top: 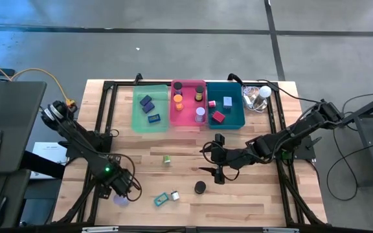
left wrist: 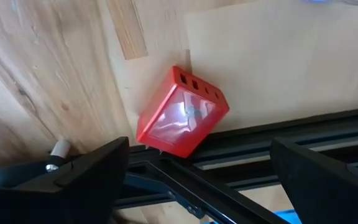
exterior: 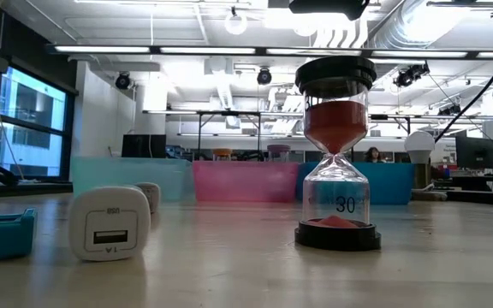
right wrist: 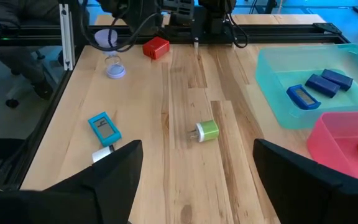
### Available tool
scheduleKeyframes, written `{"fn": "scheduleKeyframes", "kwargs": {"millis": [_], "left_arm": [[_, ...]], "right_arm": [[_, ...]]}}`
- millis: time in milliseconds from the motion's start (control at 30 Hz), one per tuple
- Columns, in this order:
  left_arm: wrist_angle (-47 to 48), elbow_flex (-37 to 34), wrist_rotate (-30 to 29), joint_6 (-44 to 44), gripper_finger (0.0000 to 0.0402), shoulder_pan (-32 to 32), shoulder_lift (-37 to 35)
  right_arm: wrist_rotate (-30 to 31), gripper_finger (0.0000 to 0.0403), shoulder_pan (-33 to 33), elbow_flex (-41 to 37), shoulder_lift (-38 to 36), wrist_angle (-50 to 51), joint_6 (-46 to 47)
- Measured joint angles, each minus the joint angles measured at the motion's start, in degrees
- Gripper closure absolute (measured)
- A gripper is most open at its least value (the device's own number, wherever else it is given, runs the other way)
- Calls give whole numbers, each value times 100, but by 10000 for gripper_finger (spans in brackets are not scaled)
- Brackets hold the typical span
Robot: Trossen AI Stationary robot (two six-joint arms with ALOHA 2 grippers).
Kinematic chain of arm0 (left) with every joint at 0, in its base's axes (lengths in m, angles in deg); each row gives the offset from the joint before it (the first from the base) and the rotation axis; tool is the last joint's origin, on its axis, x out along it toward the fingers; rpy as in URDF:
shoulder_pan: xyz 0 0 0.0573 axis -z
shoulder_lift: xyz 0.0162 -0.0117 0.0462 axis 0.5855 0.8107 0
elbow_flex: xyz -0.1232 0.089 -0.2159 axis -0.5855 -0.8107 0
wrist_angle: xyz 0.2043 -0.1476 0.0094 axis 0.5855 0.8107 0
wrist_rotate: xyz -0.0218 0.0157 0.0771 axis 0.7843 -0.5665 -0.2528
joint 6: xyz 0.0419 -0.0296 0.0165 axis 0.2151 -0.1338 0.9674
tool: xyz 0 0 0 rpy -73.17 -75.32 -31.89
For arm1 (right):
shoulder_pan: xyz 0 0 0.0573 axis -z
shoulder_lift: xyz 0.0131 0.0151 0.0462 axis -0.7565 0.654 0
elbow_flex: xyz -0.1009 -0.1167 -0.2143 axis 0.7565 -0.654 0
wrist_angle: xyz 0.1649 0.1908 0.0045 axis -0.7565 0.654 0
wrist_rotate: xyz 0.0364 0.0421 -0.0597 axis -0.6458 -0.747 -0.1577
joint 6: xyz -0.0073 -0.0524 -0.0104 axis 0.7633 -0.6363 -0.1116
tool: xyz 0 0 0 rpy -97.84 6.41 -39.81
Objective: Pick & Place Office items
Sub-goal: Put the red charger adapter into the blue bin
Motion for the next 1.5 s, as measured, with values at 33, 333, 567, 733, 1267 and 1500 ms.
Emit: {"fn": "scheduleKeyframes", "kwargs": {"millis": [33,333,567,733,1267,1500], "left_arm": [[-19,-35,2,10,22,0,31],[-123,-294,70,284,22,0,690],[-266,-300,68,523,22,-2,985],[-598,-409,130,673,22,-4,1151],[-880,-814,472,674,110,-292,1210],[-834,-818,484,822,199,-498,1212]], "right_arm": [[0,109,0,0,0,2,0],[-2,109,0,0,0,2,0],[-39,109,0,0,0,4,0],[-41,109,0,0,0,7,1],[-44,109,0,0,0,-2,22],[-44,109,-2,0,0,-2,24]]}}
